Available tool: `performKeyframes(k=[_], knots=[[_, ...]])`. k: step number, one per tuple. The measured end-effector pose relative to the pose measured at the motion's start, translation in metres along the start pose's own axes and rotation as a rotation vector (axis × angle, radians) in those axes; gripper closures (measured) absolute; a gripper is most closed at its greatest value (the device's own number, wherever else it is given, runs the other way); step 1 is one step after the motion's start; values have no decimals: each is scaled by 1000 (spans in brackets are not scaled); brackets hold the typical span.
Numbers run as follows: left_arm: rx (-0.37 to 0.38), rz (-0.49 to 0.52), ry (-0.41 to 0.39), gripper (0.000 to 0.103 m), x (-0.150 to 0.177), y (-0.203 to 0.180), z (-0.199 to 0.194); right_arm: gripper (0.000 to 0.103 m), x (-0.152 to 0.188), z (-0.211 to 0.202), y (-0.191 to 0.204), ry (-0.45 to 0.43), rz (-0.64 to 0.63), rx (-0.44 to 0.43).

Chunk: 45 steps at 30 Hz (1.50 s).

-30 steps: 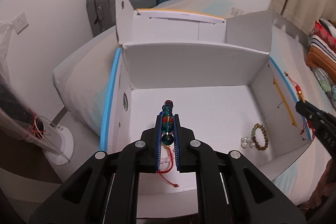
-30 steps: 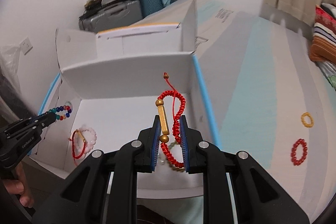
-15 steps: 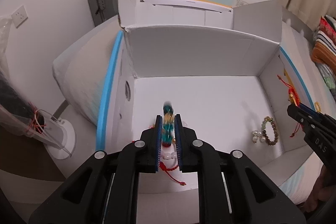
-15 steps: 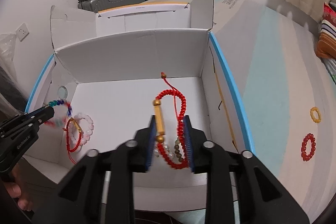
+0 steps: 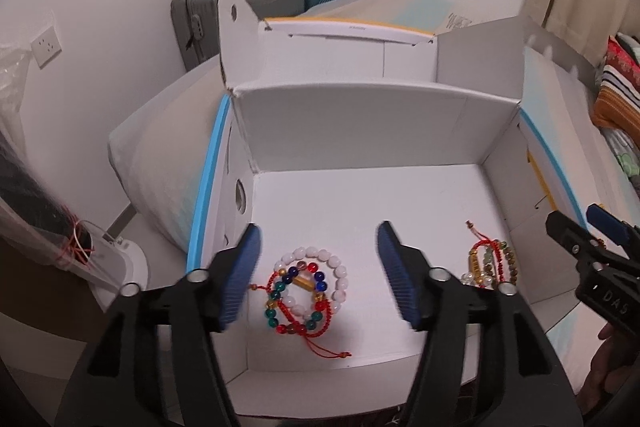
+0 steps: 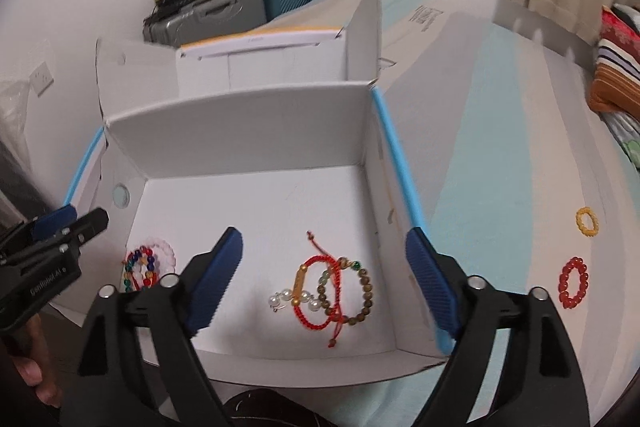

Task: Organize jewelry
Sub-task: 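Move both tools back over the red and yellow bracelets on the bed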

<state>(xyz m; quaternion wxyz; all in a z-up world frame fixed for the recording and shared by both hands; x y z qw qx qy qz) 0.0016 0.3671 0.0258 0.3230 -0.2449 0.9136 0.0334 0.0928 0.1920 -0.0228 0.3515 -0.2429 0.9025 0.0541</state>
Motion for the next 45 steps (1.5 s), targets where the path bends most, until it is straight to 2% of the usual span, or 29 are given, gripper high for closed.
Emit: performKeyframes(k=[3,5,9,16,29,34,39,45], knots=[[6,12,-26,27,-3,-12,-8,15,-5,-7,-15,-18,23,8],[8,31,-52,13,-6,-24,-14,14,-7,-10,-24,-24,32,15],[26,76,-78,6,-8,-56,-24,11,-11,-17,-51,-39,48,36],[76,122,-107,6,-11,-116,-28,8,-10,-31,-112,-65,82,103],[272,294,-85,6,4,-271,-11,8,0,-40,-264,-56,173,263],[329,350,-55,6,15,-323,8,8,-3,-28,-322,-32,194,314],[389,388,-46,6,25,-366,24,8,9,0,-372,19,277,314],[410,445,16,6,45,-411,67,8,29,47,-419,94,327,300]])
Point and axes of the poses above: each gripper's, at about its wrist camera, not at the fingertips, and z roughly the way its jaws point, y to its left, x to its underside, the point moved 7 cm from there along z, roughly the way its jaws point, and after that the axes turned 6 degrees about x, right-handed, at the moved point
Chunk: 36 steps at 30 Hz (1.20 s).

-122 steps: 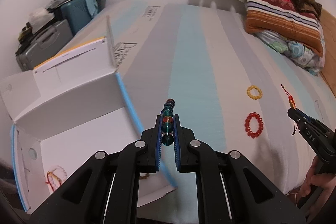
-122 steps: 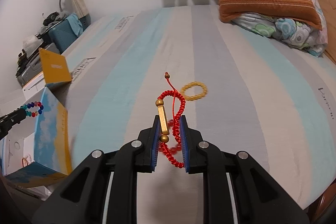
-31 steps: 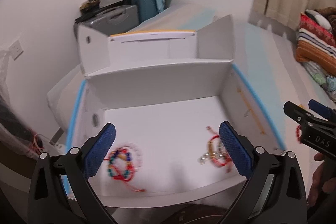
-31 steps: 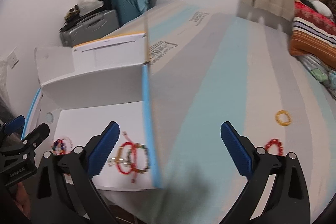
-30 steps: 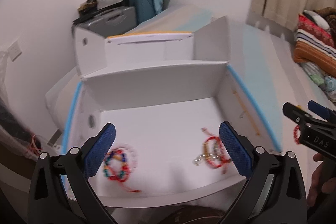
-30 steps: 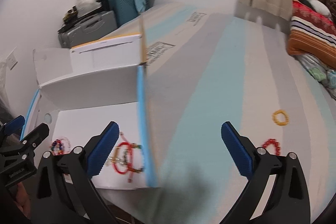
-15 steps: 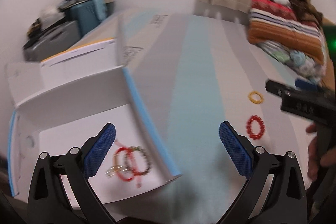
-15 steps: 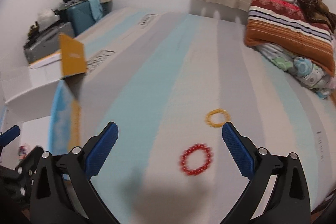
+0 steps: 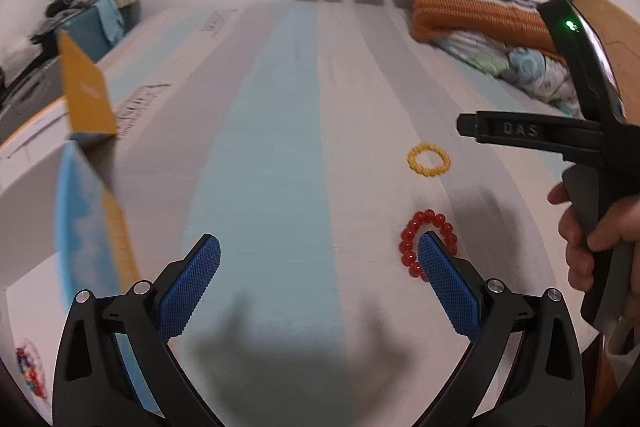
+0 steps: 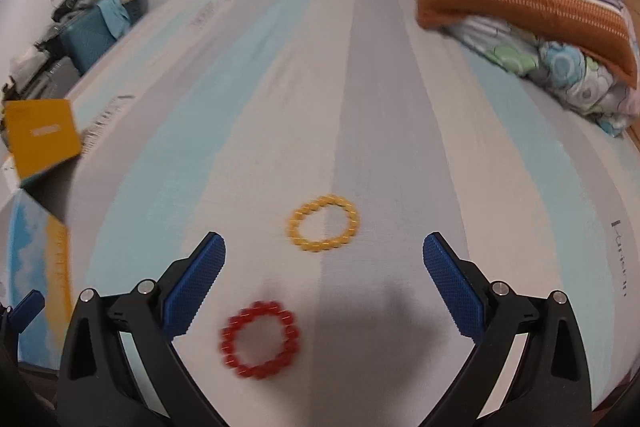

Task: Organize jewelry
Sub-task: 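Move both tools back over the red and yellow bracelets on the bed, then grasp the red bead bracelet with the left tool while the right tool grasps the yellow amber bracelet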

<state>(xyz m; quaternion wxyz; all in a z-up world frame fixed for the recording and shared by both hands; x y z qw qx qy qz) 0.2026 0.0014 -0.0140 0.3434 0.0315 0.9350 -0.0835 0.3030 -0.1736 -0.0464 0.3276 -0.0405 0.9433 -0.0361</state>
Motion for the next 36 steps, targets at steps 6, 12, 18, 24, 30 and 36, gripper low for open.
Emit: performKeyframes(k=[6,12,18,24,30,36], knots=[[36,18,50,6,8,-18,44,19,1,52,-10,79,-12,5],[43,34,106,6,15,-27,80,25,5,89,-9,119,-3,6],[38,59,135,6,22,-32,101,37,10,111,-9,138,22,-5],[7,80,150,7,26,-32,115,45,9,119,-7,127,35,-6],[9,81,147,25,28,-35,112,72,8,118,-6,122,40,-19],[32,85,158,70,30,-40,108,91,9,116,-8,128,52,-36]])
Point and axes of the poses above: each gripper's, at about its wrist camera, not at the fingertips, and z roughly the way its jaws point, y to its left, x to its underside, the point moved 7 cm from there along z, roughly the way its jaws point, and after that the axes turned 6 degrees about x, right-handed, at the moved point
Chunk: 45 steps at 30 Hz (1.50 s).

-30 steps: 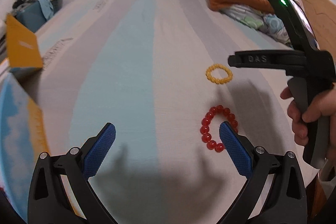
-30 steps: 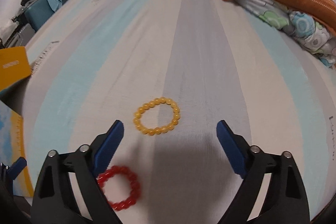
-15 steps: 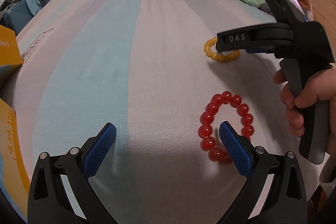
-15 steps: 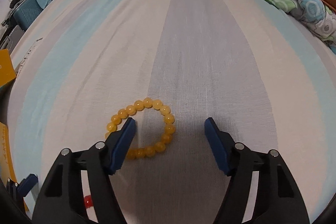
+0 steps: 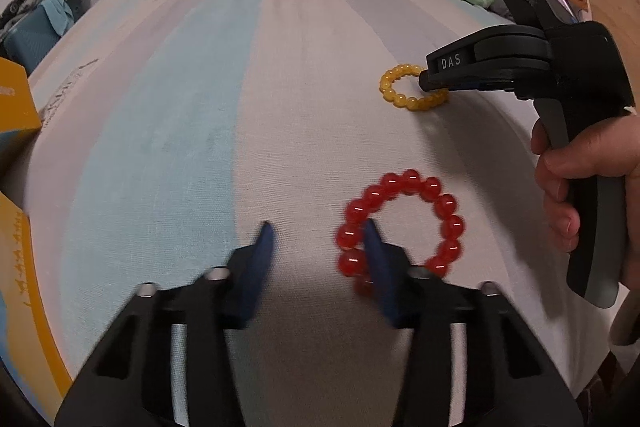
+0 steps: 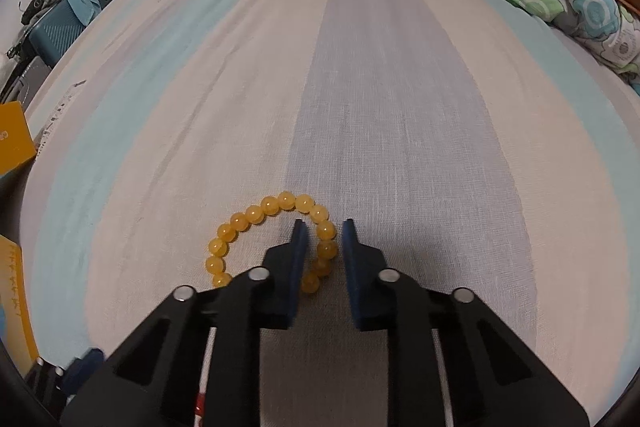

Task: Organize jewelry
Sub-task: 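Grasp the red bead bracelet with the left tool while the right tool grasps the yellow amber bracelet, then carry the red bead and yellow amber bracelets over the white box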

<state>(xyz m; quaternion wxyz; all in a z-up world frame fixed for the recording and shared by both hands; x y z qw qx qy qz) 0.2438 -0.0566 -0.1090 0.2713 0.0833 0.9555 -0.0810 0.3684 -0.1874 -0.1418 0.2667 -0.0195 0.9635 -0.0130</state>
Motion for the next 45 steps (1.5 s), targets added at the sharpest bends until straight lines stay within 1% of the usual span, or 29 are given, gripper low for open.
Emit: performKeyframes(k=[1,2,7,14,24,29,32,37,45], knots=[[11,-2,5,83,0,-1,-1,92,0,-1,0,1,1,-1],[19,-3,10,90,0,-1,-1,92,0,-2,0,0,3,-4],[54,-29,17,90,-2,1,-10,94,2,-10,0,-6,11,-22],[36,-18,0,90,-3,-1,-27,94,1,-28,-1,-32,25,-41],[25,-4,-25,90,-10,-6,-51,94,1,-67,6,-90,20,-74],[16,-2,-43,90,-16,-5,-65,94,4,-88,8,-128,6,-72],[12,-3,-48,90,-18,-4,-73,94,9,-101,11,-139,6,-86],[-3,-5,-68,90,-19,3,-89,94,20,-125,13,-175,-13,-83],[-19,-24,-92,90,-16,13,-117,94,39,-156,17,-191,-2,-104]])
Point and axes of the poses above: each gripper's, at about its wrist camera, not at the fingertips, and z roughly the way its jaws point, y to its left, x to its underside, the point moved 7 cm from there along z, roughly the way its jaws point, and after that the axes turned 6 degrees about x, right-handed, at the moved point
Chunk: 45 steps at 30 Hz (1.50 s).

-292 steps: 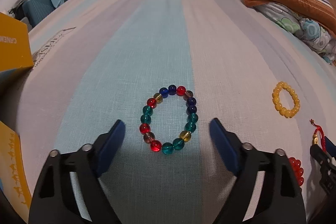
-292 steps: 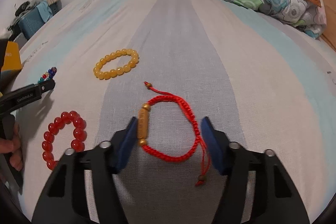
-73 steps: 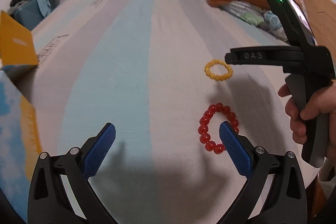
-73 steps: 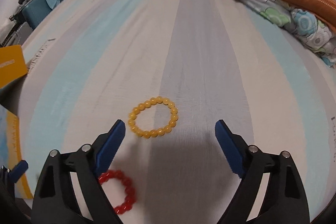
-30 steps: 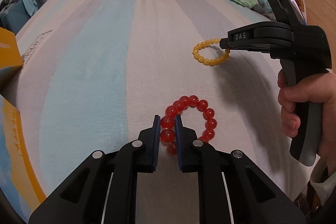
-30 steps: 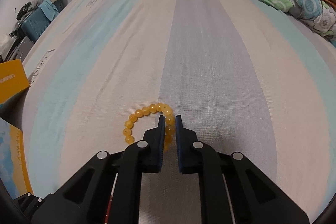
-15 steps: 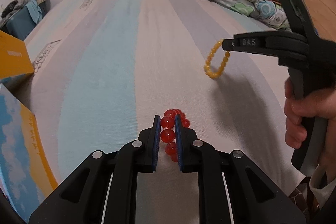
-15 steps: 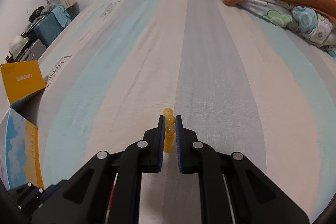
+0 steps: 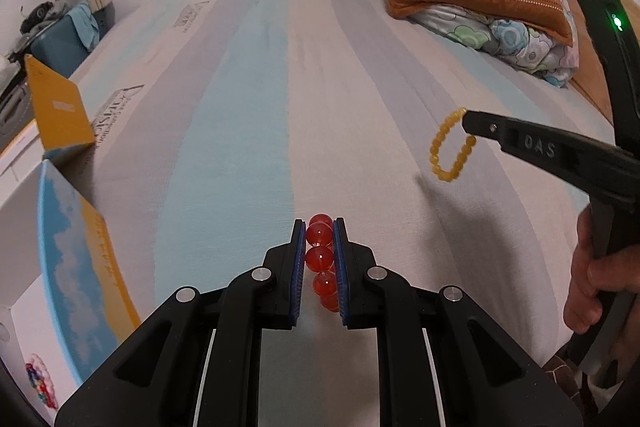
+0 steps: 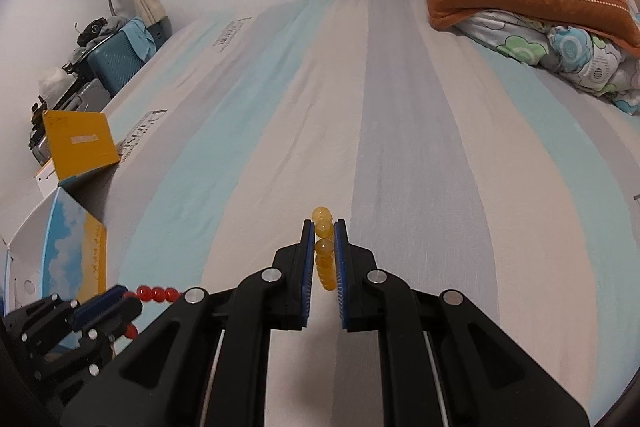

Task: Organize jewelry
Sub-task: 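Carry the red bead and yellow amber bracelets over the white box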

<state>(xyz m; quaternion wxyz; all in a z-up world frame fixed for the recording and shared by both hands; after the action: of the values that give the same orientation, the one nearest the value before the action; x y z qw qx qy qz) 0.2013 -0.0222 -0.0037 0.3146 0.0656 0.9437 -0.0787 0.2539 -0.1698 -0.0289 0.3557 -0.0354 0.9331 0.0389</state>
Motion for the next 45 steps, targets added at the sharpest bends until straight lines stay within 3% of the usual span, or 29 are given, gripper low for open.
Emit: performKeyframes(k=[14,31,45], knots=[[-46,-52,-40,90,4,44,-55,94,22,-38,41,-2,-31,-31],[-96,-171,-135,90,11,140,-145,94,16,-80,145,-39,-86,-129],[-195,-278,-142,90,52,227,-196,94,8,-114,246,-80,-177,-223]])
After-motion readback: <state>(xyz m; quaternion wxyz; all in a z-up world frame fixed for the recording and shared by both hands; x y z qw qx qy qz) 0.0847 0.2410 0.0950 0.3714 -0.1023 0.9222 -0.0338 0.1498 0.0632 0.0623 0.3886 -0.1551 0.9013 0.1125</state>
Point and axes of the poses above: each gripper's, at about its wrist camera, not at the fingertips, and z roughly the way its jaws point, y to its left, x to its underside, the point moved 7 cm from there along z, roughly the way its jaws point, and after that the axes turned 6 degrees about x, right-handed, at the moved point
